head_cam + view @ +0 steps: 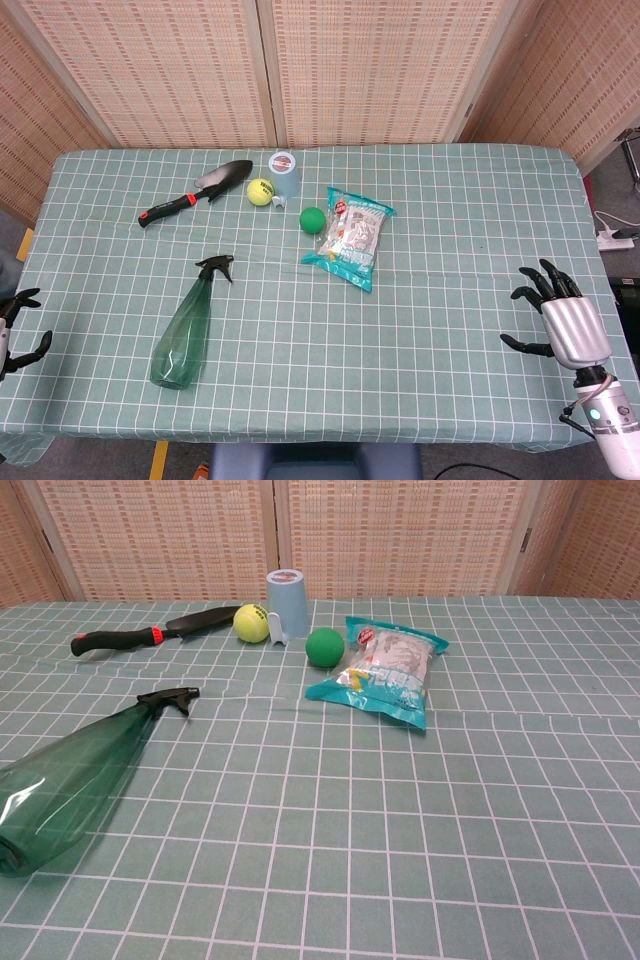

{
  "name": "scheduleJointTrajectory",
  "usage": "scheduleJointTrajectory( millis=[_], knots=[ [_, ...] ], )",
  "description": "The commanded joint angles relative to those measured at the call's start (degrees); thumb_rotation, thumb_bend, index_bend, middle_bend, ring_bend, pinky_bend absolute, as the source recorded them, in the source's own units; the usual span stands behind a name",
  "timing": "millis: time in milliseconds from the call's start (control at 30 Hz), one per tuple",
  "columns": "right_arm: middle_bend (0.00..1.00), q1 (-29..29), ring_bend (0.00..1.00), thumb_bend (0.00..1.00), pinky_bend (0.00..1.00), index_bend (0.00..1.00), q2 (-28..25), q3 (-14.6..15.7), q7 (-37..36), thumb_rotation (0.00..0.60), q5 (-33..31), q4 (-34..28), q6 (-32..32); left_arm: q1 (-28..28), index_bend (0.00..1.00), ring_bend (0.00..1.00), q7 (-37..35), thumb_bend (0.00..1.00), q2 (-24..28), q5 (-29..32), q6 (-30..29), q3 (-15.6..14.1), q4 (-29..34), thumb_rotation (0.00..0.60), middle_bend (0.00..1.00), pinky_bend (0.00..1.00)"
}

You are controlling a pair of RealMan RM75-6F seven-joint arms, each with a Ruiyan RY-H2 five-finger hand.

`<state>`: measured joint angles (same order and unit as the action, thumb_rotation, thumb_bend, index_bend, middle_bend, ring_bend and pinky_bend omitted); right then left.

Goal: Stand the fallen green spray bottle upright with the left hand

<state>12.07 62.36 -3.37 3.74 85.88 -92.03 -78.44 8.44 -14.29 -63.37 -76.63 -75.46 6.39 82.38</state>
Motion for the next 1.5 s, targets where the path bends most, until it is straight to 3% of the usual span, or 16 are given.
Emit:
scheduleJointTrajectory(
  millis=[33,533,667,867,1000,1167,1300,1400,1500],
  knots=[
    [0.15,0.0,0.0,0.06,0.16,0.39,-0.1,0.0,0.0,0.6,0.0,0.0,0.1,0.0,0.18,0.17,0.0,0.35,0.0,0.0,0.0,0.0,0.0,0.6,0.29,0.19],
    [0.15,-0.1,0.0,0.06,0.16,0.39,-1.3,0.5,-0.1,0.6,-0.6,-1.1,1.6,0.3,0.2,0.17,0.4,0.35,-0.5,0.6,-0.3,0.8,1.3,0.6,0.28,0.19],
    [0.15,0.1,0.0,0.06,0.16,0.39,-1.7,0.5,-0.2,0.6,-1.1,-1.8,2.4,1.0,0.22,0.17,1.0,0.35,1.5,0.7,-0.4,1.8,6.7,0.6,0.27,0.21],
    [0.15,0.5,0.0,0.06,0.16,0.39,-2.2,0.8,-0.8,0.6,-0.7,-2.0,3.6,5.6,0.22,0.17,10.9,0.34,7.1,6.8,1.5,7.6,23.9,0.6,0.26,0.22],
    [0.15,0.7,0.0,0.06,0.16,0.39,-2.7,1.2,-1.8,0.6,0.0,-1.9,4.2,14.3,0.25,0.19,26.0,0.33,8.1,18.5,4.1,14.4,32.7,0.6,0.27,0.25],
    [0.15,0.7,0.0,0.05,0.16,0.39,-3.2,1.5,-3.6,0.6,0.6,-1.8,4.3,28.7,0.26,0.25,47.3,0.31,4.1,40.1,4.2,19.7,35.4,0.6,0.3,0.29],
    [0.15,0.8,0.0,0.06,0.16,0.39,-3.6,1.8,-5.0,0.6,0.8,-1.5,4.8,42.9,0.26,0.29,69.7,0.26,-3.6,64.6,-2.4,19.3,29.5,0.6,0.32,0.32],
    [0.15,0.6,0.0,0.06,0.16,0.39,-3.7,1.6,-5.4,0.6,0.0,-1.6,4.9,51.9,0.25,0.28,81.1,0.25,-10.4,84.6,-9.4,22.6,22.0,0.6,0.28,0.32],
    [0.15,0.5,0.0,0.06,0.16,0.39,-3.7,1.3,-5.6,0.6,-1.0,-1.9,5.0,58.5,0.25,0.27,87.8,0.24,-16.3,93.9,-14.5,25.4,12.8,0.6,0.27,0.32]
  ],
)
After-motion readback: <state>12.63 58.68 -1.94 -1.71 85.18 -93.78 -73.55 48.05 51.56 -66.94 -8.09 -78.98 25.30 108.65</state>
